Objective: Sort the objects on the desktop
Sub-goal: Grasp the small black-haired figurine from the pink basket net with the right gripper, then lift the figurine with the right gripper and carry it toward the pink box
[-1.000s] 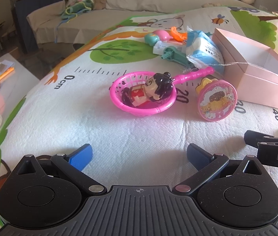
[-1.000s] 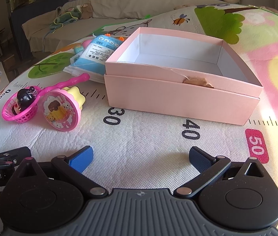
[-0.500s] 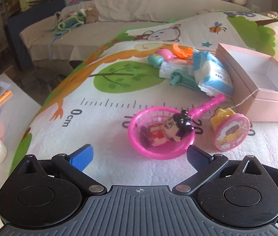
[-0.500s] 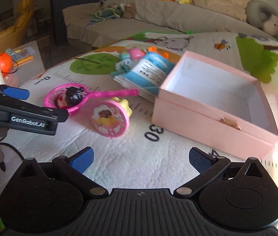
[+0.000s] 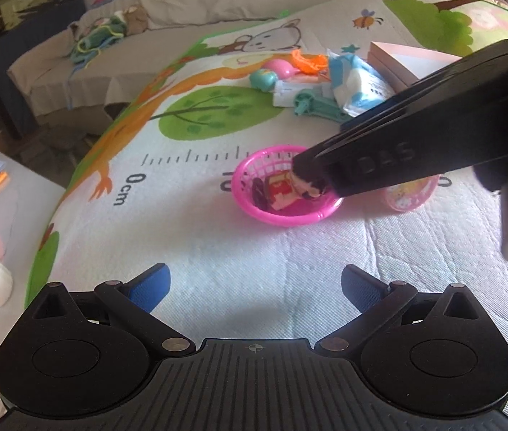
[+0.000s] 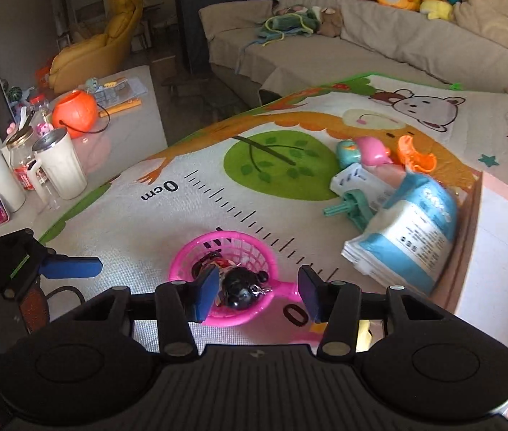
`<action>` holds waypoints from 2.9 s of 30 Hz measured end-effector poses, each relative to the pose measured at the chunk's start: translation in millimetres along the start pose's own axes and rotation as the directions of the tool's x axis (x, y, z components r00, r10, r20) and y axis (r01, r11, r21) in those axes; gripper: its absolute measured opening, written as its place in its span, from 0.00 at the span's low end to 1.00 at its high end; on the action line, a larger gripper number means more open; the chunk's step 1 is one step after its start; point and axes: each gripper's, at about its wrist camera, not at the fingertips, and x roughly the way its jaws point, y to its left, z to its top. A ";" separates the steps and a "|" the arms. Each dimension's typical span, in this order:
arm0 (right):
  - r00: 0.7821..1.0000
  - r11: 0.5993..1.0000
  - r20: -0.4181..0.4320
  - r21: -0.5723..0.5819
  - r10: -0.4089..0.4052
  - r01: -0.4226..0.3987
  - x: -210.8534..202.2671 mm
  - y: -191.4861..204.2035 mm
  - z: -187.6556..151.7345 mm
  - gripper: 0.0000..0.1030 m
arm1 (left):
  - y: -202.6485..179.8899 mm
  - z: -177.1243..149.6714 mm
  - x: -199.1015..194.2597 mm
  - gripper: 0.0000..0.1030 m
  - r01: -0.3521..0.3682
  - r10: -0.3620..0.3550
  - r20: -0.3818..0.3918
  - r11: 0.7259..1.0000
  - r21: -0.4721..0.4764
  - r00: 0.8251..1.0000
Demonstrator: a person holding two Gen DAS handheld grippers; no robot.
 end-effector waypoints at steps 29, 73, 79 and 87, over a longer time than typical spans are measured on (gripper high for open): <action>0.993 0.993 -0.022 -0.031 -0.116 0.115 -61.5 -14.7 -49.9 0.73 | -0.9 6.0 4.3 1.00 -0.033 0.033 -0.014 0.999 -0.013 0.999; 1.000 0.985 -0.006 0.170 -0.030 0.031 40.5 -82.5 76.3 0.81 | 37.3 37.1 24.2 1.00 -0.058 0.059 0.021 0.998 -0.040 0.998; 0.990 0.993 -0.083 0.020 -0.110 0.112 -34.6 -71.2 44.4 0.81 | 3.0 35.6 5.7 1.00 0.045 -0.046 0.011 0.997 0.055 0.999; 0.958 0.996 -0.288 -0.082 -0.006 -0.019 -76.3 -33.8 -32.2 0.81 | -33.8 32.6 7.9 1.00 0.067 -0.065 -0.019 0.987 0.149 0.998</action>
